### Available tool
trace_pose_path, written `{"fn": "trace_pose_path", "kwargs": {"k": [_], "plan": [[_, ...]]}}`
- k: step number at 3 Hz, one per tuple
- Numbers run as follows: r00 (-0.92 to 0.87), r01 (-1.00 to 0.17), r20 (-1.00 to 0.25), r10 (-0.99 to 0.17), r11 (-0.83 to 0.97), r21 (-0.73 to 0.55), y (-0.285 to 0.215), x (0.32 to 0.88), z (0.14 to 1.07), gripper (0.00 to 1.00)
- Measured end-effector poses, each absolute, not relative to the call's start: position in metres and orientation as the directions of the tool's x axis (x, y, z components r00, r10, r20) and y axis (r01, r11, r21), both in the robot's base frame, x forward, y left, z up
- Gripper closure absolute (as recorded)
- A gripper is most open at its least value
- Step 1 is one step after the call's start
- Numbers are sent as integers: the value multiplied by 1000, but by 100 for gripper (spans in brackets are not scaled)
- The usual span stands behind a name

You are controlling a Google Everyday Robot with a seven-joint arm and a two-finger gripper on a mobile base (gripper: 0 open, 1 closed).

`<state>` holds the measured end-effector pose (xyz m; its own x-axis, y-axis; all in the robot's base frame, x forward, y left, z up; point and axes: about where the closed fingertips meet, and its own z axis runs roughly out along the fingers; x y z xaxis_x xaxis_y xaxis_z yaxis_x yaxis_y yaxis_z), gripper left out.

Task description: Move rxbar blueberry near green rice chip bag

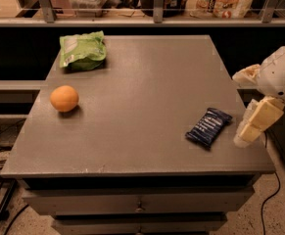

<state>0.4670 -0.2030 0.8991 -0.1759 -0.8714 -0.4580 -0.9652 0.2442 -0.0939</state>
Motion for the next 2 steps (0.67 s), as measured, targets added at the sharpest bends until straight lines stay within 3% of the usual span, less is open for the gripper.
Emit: {"fn": "trace_pose_path", "kwargs": {"k": [2], "plan": [[-217,-954,-502,-837,291,-73,-191,471,892,0]]}}
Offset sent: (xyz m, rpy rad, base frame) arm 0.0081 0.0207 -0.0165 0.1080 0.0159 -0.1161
